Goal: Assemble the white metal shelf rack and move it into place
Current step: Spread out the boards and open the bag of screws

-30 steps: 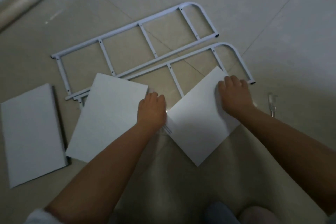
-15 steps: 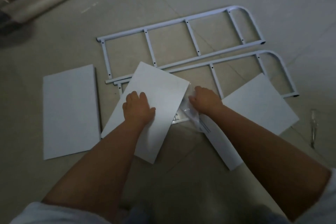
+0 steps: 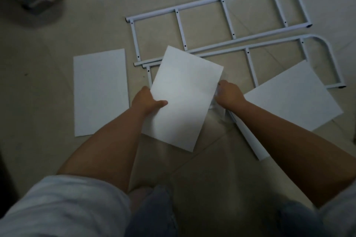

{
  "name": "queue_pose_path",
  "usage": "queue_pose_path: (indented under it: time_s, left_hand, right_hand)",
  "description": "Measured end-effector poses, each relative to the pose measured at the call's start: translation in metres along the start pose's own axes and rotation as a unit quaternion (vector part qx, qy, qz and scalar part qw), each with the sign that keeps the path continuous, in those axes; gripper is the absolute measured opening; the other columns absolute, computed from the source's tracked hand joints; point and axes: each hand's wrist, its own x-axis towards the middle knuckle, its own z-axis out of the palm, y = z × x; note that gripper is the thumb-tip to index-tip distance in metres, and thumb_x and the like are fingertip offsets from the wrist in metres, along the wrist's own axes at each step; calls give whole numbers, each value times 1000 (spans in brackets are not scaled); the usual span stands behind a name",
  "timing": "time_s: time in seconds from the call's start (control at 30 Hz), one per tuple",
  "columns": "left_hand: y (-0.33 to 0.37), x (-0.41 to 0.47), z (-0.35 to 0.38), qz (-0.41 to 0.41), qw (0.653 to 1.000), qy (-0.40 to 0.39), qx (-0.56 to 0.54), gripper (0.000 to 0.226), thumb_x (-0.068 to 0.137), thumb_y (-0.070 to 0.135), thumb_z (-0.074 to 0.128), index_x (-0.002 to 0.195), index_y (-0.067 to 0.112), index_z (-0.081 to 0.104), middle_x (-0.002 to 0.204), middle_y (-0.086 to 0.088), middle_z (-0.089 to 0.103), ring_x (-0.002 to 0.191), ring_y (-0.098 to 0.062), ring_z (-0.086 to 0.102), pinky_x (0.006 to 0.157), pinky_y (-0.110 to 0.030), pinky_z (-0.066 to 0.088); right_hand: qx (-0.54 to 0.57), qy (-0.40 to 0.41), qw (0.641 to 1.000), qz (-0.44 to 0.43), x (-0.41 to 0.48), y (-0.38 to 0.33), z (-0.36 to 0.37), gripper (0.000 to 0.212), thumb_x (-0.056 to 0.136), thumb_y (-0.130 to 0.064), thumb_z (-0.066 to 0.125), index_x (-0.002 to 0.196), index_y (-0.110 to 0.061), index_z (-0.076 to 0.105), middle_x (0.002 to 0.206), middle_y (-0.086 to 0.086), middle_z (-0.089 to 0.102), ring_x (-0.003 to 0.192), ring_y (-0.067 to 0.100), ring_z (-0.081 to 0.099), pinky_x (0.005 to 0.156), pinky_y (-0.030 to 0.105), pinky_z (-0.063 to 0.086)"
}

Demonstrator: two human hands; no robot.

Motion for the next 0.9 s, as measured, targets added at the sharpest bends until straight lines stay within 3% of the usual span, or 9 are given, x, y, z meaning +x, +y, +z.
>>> queue_pose_path:
  time_s: [0.17, 0.33, 0.6, 0.9]
  left_hand:
    - [16, -4, -15, 37, 994, 87, -55, 48, 86, 29, 63, 120, -1, 47, 123, -19, 54, 110, -33, 52, 82, -32, 41]
    - [31, -13, -36, 73, 985, 132, -84, 34, 92, 26, 54, 113, 0, 51, 117, -17, 57, 106, -31, 54, 81, -32, 40]
    - [27, -14, -65, 42, 949, 257, -180, 37, 94, 25, 51, 118, -2, 48, 117, -21, 56, 107, -34, 54, 86, -34, 41]
    - [46, -15, -61, 44, 931, 257, -255, 39, 94, 24, 51, 121, -4, 47, 122, -21, 53, 112, -31, 51, 89, -31, 39]
  right_hand:
    - [-57, 26, 998, 26, 3, -4, -2, 27, 90, -13, 47, 116, -7, 55, 119, 14, 57, 110, 29, 54, 97, 39, 41]
    - [-136, 43, 990, 17, 4, -13, -18, 33, 89, -12, 46, 121, -15, 53, 125, 8, 55, 116, 25, 50, 102, 36, 30]
    - [-183, 94, 978, 22, 4, -4, -72, 35, 85, -18, 57, 120, -14, 55, 121, 11, 56, 113, 28, 54, 95, 36, 38]
    - [-43, 136, 990, -8, -4, 22, -101, 31, 87, -3, 49, 115, -3, 61, 122, 20, 55, 115, 33, 49, 96, 32, 36]
